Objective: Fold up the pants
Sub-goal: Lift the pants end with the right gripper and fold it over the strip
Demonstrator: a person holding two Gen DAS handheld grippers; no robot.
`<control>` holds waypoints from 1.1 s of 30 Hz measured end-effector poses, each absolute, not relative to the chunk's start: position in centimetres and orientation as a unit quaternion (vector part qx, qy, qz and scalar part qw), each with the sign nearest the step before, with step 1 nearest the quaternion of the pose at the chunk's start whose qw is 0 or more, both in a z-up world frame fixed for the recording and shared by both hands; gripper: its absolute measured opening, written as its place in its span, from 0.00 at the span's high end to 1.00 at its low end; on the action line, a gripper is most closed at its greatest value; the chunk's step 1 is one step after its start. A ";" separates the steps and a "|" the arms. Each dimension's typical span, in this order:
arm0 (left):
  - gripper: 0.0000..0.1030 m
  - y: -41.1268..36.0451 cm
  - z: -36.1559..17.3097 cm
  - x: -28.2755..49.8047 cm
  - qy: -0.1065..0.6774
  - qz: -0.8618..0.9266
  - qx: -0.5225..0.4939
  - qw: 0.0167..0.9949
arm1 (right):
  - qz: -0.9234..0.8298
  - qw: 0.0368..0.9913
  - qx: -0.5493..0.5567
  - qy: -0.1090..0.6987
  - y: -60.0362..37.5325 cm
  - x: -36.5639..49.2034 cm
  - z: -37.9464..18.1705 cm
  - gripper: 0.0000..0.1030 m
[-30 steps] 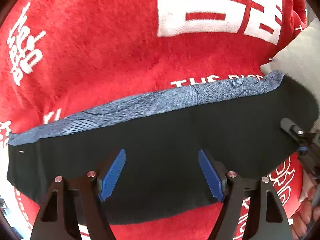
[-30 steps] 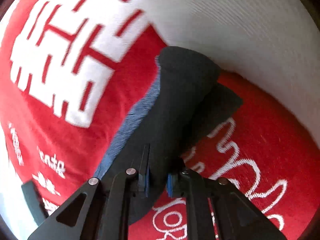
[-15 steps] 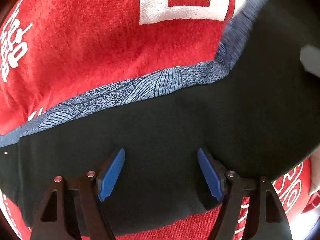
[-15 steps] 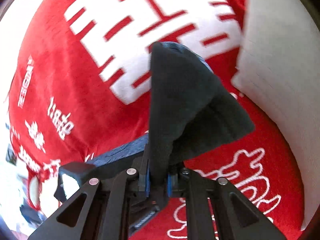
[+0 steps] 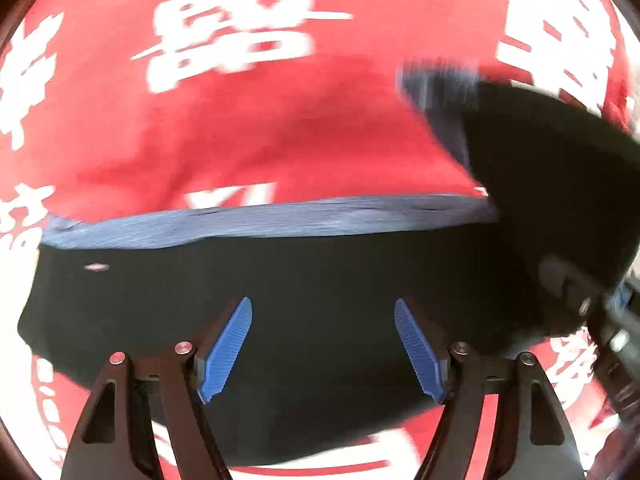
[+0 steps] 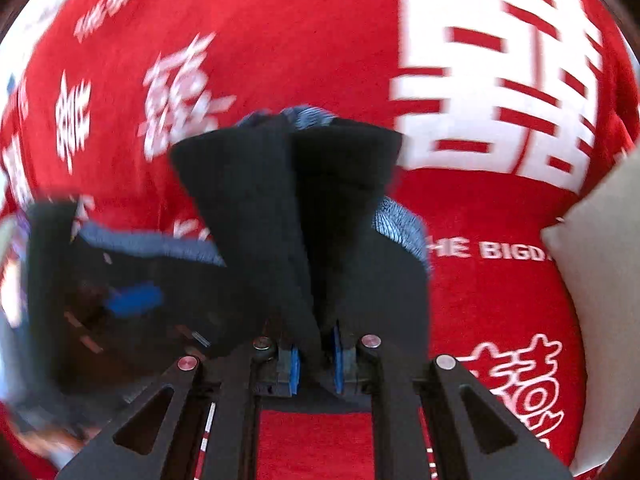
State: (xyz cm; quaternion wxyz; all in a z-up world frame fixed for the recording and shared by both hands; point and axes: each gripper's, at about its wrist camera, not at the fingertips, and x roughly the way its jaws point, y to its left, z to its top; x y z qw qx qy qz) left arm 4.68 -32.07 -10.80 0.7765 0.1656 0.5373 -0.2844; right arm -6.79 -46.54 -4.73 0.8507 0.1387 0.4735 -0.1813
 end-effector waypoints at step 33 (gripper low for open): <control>0.74 -35.5 -11.9 5.9 0.610 -0.417 0.160 0.655 | -0.185 0.795 0.173 0.551 -39.8 -12.1 -8.1 0.51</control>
